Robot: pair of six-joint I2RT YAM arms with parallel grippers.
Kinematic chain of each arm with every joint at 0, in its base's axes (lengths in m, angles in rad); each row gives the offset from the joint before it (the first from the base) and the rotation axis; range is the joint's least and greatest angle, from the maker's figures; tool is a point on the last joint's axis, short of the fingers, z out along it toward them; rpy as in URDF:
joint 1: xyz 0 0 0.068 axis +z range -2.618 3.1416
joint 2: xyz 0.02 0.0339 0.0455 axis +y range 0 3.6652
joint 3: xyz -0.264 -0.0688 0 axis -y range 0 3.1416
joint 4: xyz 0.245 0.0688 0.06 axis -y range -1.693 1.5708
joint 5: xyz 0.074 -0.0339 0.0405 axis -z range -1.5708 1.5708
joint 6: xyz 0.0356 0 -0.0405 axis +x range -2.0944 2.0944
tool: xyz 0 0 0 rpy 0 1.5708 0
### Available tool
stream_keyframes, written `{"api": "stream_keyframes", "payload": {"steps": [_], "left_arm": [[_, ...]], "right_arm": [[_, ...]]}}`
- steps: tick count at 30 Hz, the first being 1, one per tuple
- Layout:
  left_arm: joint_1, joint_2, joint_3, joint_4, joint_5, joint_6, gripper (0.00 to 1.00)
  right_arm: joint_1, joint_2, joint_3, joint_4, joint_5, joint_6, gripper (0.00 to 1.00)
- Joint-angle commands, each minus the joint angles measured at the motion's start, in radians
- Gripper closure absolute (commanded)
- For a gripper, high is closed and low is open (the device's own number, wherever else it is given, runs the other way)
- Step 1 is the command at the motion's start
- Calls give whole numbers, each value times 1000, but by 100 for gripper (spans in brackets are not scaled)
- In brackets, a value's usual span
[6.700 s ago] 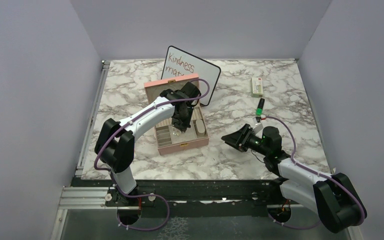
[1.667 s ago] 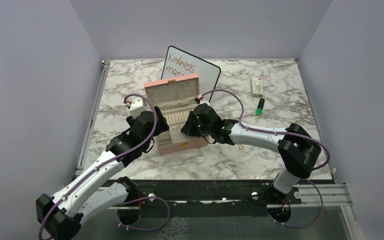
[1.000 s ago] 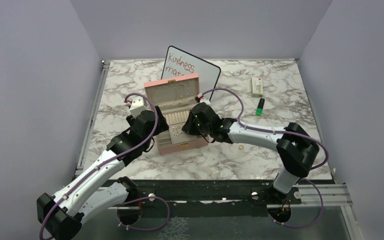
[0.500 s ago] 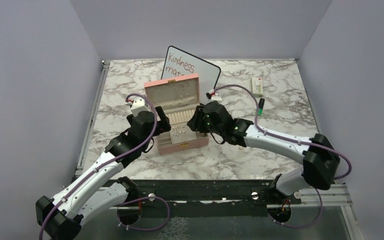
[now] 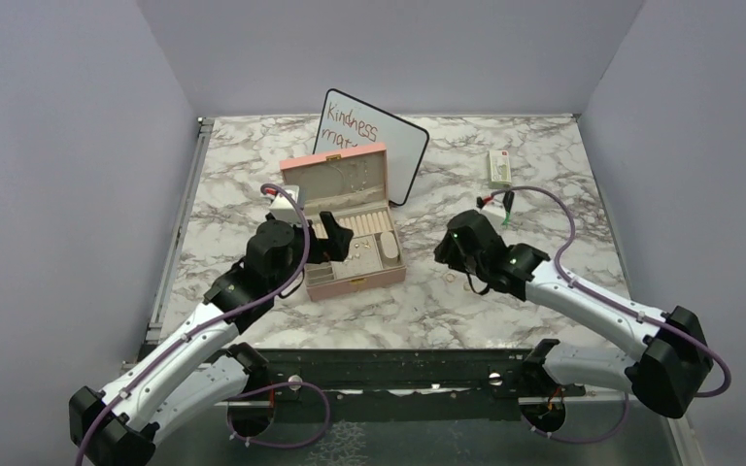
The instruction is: Organize the mixed jewelry
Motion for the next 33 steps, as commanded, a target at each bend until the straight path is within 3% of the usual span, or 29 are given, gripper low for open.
{"api": "stream_keyframes", "payload": {"steps": [1, 12, 33], "left_arm": [[2, 11, -58, 150, 141, -8, 1], [3, 5, -96, 166, 135, -34, 1], [3, 38, -85, 148, 125, -41, 1]], "right_arm": [[-20, 11, -85, -126, -15, 150, 49], [-143, 104, -175, -163, -46, 213, 59], [-159, 225, -115, -155, -44, 66, 66]]}}
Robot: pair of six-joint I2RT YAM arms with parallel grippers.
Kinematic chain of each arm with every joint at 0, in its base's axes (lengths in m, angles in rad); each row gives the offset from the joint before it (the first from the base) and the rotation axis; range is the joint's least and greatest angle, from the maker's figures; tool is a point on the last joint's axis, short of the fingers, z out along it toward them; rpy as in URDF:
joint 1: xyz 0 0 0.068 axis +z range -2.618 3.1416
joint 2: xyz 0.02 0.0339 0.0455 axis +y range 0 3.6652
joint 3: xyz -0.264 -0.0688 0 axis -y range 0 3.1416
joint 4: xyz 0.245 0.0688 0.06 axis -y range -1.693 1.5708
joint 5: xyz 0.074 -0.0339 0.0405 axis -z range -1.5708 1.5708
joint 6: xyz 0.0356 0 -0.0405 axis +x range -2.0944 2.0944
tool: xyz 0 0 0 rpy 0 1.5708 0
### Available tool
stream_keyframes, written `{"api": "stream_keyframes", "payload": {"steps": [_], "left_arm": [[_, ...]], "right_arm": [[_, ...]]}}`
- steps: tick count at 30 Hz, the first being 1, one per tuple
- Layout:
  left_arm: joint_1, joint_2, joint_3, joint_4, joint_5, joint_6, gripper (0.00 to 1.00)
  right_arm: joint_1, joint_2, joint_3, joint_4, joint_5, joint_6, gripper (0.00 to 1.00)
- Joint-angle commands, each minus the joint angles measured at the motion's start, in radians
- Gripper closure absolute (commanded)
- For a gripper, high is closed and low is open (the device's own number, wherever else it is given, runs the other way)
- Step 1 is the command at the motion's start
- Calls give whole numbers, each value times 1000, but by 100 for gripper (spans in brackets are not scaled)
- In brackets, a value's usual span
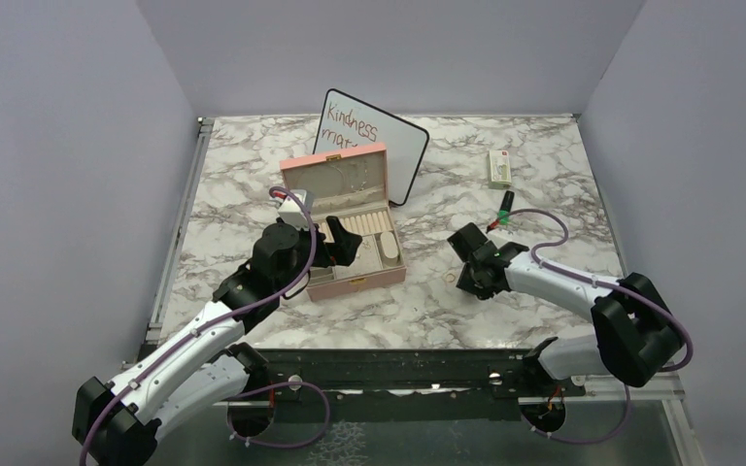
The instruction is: Organize the mixed jewelry
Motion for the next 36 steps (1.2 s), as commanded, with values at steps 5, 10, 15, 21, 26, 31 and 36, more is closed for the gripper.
{"api": "stream_keyframes", "payload": {"steps": [5, 10, 15, 21, 26, 31, 36], "left_arm": [[3, 1, 2, 13, 13, -3, 1], [3, 7, 5, 11, 12, -2, 1], [3, 9, 8, 5, 8, 1, 1], [3, 6, 10, -2, -1, 3, 1], [3, 11, 4, 3, 8, -3, 1], [3, 16, 9, -6, 7, 0, 1], [3, 13, 6, -4, 4, 0, 1]], "right_arm": [[-10, 12, 30, -35, 44, -12, 67], [-13, -19, 19, -43, 68, -3, 70], [-13, -39, 27, 7, 79, -61, 70], [-16, -27, 60, 73, 49, -243, 66], [-26, 28, 87, 93, -42, -373, 68], [-56, 78, 96, 65, -51, -379, 70], [-69, 85, 88, 73, -76, -388, 70]]}}
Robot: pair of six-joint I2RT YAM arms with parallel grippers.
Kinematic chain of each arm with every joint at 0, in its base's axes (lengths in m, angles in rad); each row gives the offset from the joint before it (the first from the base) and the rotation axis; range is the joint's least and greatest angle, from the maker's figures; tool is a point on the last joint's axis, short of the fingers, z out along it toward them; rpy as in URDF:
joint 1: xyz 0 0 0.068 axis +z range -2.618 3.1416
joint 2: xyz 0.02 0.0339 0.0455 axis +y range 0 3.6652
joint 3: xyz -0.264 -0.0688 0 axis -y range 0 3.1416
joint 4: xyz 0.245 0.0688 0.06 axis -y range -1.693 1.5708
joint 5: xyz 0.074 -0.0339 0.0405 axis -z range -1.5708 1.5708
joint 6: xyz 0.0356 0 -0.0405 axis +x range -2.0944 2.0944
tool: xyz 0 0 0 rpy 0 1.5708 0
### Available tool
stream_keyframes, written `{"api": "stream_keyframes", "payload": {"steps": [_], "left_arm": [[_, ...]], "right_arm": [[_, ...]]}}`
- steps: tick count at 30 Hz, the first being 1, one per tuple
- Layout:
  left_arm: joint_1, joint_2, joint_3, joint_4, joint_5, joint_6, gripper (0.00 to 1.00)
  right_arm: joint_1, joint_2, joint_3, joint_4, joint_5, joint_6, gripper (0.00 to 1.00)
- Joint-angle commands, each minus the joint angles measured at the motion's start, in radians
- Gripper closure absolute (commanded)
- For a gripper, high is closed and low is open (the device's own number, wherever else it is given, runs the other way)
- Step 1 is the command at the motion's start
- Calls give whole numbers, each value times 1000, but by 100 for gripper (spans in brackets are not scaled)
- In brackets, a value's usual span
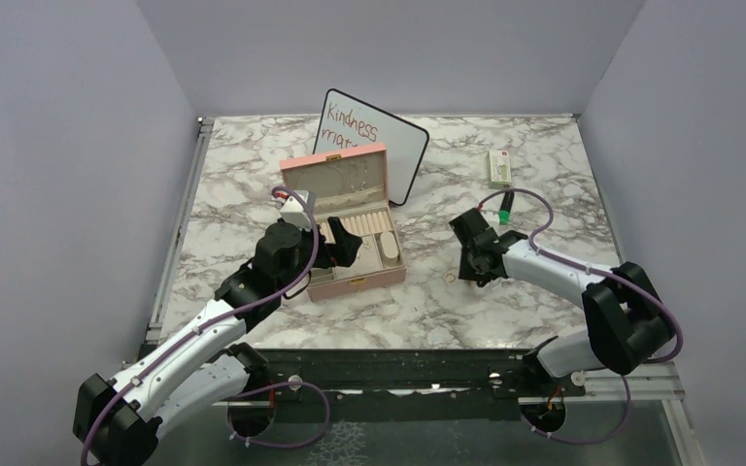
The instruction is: Organize the mixed jewelry
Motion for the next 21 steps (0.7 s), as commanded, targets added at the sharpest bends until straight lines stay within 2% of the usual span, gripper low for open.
{"api": "stream_keyframes", "payload": {"steps": [1, 6, 10, 12, 21], "left_arm": [[4, -3, 6, 7, 5, 0, 1], [3, 2, 7, 6, 4, 0, 1], [4, 5, 8, 6, 5, 0, 1], [3, 9, 9, 6, 5, 0, 1], [3, 15, 11, 5, 9, -9, 1]], "right_arm": [[-14, 14, 9, 4, -45, -28, 71], [-16, 29, 7, -8, -65, -12, 75], [-16, 23, 4, -34, -57, 9, 66], [-16, 21, 2, -36, -61, 8, 65], [-16, 51, 7, -56, -84, 39, 82]]}}
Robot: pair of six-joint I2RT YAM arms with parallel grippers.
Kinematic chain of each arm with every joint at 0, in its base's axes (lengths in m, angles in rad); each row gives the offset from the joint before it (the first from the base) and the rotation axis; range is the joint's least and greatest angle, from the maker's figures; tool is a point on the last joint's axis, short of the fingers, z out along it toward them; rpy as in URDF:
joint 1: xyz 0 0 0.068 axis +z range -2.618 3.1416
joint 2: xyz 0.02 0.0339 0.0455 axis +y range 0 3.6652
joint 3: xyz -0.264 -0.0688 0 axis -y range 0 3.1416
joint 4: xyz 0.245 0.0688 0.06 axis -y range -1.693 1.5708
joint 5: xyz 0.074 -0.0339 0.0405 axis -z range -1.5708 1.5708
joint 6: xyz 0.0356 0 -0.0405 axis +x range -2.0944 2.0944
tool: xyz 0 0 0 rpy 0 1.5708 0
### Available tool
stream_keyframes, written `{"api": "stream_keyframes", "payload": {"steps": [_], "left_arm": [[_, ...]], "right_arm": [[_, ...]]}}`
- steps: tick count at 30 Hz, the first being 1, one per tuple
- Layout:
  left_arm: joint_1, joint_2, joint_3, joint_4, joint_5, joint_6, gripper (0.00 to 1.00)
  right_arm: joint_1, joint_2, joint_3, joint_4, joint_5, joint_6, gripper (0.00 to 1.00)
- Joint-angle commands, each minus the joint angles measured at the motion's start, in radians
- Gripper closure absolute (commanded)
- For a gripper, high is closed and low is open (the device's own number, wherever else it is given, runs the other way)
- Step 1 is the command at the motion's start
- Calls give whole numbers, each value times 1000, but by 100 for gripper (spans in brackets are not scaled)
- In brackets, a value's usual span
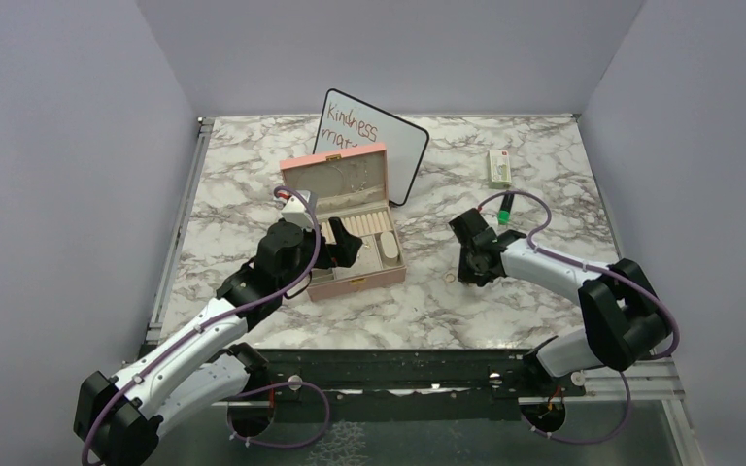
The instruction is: Organize the mixed jewelry
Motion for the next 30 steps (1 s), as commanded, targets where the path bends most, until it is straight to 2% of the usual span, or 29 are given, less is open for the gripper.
{"api": "stream_keyframes", "payload": {"steps": [1, 8, 15, 21, 26, 30], "left_arm": [[3, 3, 11, 16, 15, -10, 1], [4, 18, 25, 7, 34, -11, 1], [4, 25, 27, 23, 62, -43, 1], [6, 59, 60, 32, 149, -117, 1], [24, 91, 75, 76, 267, -218, 1], [67, 131, 81, 172, 427, -339, 1]], "right_arm": [[-5, 42, 9, -54, -18, 33, 83], [-4, 46, 4, -43, -16, 62, 99], [-5, -48, 24, -16, -56, 90, 99], [-5, -163, 39, 37, -133, 106, 99], [-7, -253, 31, 138, -285, 73, 99], [-7, -294, 29, 236, -455, -71, 99]]}}
